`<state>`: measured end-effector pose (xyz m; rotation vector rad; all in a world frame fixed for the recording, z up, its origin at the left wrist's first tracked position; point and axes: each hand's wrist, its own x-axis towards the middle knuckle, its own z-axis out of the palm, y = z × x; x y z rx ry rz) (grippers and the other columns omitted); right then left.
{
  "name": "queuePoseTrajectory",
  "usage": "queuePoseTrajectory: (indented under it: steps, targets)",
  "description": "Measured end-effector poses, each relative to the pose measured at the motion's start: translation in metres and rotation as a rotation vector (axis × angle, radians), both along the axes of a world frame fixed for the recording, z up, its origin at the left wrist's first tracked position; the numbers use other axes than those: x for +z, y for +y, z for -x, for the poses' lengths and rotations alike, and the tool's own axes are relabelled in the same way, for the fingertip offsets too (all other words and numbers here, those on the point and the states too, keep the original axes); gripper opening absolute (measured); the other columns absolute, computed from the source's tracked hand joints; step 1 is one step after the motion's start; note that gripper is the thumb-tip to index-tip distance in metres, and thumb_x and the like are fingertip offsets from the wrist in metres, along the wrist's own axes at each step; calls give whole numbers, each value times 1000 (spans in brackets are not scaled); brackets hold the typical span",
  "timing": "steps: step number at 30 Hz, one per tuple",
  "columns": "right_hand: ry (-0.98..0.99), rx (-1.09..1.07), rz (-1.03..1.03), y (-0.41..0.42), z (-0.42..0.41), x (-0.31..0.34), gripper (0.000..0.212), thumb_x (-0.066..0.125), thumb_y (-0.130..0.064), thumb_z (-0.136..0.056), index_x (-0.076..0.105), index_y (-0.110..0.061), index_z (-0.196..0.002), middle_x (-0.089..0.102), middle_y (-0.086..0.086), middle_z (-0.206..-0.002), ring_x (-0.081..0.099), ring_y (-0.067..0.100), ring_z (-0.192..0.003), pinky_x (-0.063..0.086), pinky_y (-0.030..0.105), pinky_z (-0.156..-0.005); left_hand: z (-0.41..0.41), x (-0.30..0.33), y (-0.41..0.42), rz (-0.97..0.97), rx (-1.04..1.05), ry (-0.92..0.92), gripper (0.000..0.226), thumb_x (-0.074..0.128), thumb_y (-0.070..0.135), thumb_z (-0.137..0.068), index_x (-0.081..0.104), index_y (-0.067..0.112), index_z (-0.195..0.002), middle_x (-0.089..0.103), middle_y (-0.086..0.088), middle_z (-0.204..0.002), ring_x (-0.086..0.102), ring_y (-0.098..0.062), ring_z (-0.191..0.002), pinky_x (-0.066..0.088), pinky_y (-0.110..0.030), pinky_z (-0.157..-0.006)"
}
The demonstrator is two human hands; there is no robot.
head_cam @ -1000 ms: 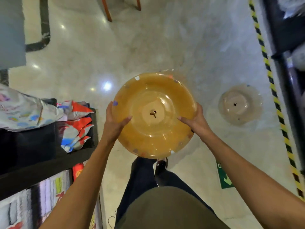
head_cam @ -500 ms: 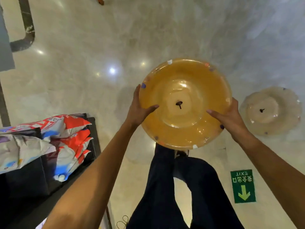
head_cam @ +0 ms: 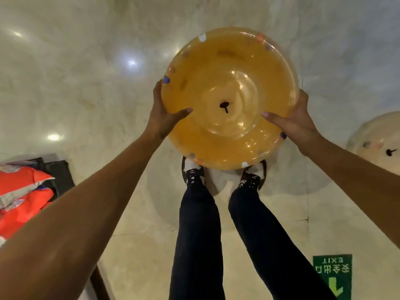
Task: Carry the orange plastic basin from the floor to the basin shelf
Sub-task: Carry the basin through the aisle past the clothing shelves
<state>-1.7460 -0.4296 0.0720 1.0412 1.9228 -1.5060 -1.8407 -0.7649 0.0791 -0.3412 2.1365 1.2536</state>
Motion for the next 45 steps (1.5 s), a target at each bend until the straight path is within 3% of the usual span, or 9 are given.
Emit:
queuePoseTrajectory:
  steps: [6,13,18,22,28,35,38,42,45]
  targets:
    - [-43,47,14,-7,2,-63,106,87,-54,-77,21,-35,-158,45,-1,-149,55,30,-131,53,34,-65,-7,-55,-4,32,12,-58,108,86,44,-83,16,31,-165,40,1,-161,50,-30,-140,52,-60,-108]
    - [61,-23,19,-17,-12,-103,105,90,-47,-77,20,-49,-156,44,-11,-150,50,20,-136,57,54,-101,-6,-95,-18,34,62,-56,102,87,37,-87,20,37,-164,45,7,-157,55,-22,-136,57,-54,-104]
    - [137,-13,31,-17,-15,-110,109,92,-44,-76,21,-40,-159,44,-11,-150,49,16,-138,54,52,-107,-11,-104,-22,10,86,-27,100,88,39,-85,25,39,-163,46,9,-158,56,-21,-137,58,-55,-103]
    - [142,-55,14,-10,-14,-80,113,92,-51,-70,25,-31,-159,47,-6,-149,51,20,-138,52,53,-109,-8,-77,-11,-7,48,-21,97,86,36,-88,25,37,-164,46,9,-158,56,-17,-135,60,-39,-97]
    - [120,-157,41,16,-30,53,107,92,-50,-71,28,-37,-156,51,-11,-145,54,18,-135,53,52,-108,4,55,18,-22,-83,-6,101,86,41,-86,23,39,-164,39,8,-163,49,-25,-143,53,-51,-107]
    - [151,-335,14,62,-81,305,100,92,-34,-79,29,-35,-157,53,-22,-133,55,-3,-121,53,36,-102,10,304,94,-10,-264,-27,103,86,58,-79,22,52,-160,40,6,-164,49,-34,-142,49,-68,-107]
    - [172,-425,-19,88,-120,394,98,92,-43,-75,31,-44,-152,51,-18,-140,56,7,-127,52,46,-107,6,395,138,-82,-376,-24,104,84,64,-72,24,56,-157,40,12,-161,50,-33,-140,51,-67,-104]
    - [216,-579,-43,123,-173,468,102,93,-59,-65,30,-57,-145,48,-14,-148,53,14,-136,48,49,-114,-7,473,215,-153,-551,44,101,84,60,-75,26,52,-157,40,18,-158,52,-29,-137,55,-63,-101]
    - [196,-703,-98,147,-208,485,106,92,-50,-71,26,-47,-154,42,-12,-154,45,15,-140,42,48,-119,-23,491,273,-158,-644,44,98,86,51,-81,25,51,-157,41,16,-154,52,-27,-133,55,-62,-102]
